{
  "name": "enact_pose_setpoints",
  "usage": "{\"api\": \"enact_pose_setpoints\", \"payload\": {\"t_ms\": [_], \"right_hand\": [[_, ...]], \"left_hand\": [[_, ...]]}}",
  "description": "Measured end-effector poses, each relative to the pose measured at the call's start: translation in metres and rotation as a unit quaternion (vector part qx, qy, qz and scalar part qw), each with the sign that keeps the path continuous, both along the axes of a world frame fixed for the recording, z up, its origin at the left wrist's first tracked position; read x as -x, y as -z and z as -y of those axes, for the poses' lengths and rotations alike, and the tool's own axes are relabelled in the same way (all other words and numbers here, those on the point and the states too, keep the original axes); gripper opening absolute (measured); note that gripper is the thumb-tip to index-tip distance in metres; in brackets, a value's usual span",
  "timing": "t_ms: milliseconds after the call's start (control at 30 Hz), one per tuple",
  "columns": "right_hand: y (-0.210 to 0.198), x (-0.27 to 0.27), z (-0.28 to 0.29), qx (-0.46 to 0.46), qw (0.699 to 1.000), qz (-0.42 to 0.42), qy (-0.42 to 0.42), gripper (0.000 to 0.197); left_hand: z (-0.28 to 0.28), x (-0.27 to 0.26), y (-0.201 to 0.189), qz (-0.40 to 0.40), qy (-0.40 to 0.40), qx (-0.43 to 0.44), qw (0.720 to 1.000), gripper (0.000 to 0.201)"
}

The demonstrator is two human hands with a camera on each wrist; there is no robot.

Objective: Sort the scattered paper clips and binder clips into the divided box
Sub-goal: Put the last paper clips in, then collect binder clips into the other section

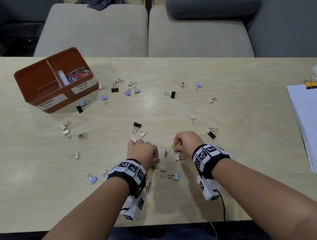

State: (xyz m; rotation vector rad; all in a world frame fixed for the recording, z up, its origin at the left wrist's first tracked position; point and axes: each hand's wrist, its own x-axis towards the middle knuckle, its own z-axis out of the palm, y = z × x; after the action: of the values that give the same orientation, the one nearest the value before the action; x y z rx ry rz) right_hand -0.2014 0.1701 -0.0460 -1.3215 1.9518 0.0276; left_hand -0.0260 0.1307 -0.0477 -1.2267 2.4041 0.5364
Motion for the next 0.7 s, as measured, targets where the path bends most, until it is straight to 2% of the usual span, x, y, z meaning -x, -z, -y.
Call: {"api": "enact_pose_setpoints", "payload": {"t_ms": [67, 200, 300, 467, 700], "right_hand": [[0.001, -0.001, 0.0, 0.015, 1.0, -0.003, 0.001, 0.017], [-0.002, -0.002, 0.001, -0.02, 1.0, 0.001, -0.018, 0.021], [-0.004, -0.003, -0.003, 0.008, 1.0, 0.014, 0.0, 0.022], [-0.009, -0.004, -0.001, -0.013, 1.0, 0.012, -0.001, 0.024], [-0.012, -0.01, 0.002, -0.045, 0.999, -0.008, -0.01, 0.016]], "left_hand": [[0.0, 0.001, 0.0, 0.005, 0.009, 0.006, 1.0, 0.013], [-0.004, 0.001, 0.001, 0.022, 0.039, 0.026, 0.999, 0.018], [-0.004, 0.002, 0.002, 0.031, 0.064, 0.041, 0.997, 0.022], [-0.004, -0.001, 0.004, 0.033, 0.1, 0.062, 0.992, 0.023], [0.004, -0.003, 0.004, -0.014, 0.071, 0.042, 0.996, 0.019]]}}
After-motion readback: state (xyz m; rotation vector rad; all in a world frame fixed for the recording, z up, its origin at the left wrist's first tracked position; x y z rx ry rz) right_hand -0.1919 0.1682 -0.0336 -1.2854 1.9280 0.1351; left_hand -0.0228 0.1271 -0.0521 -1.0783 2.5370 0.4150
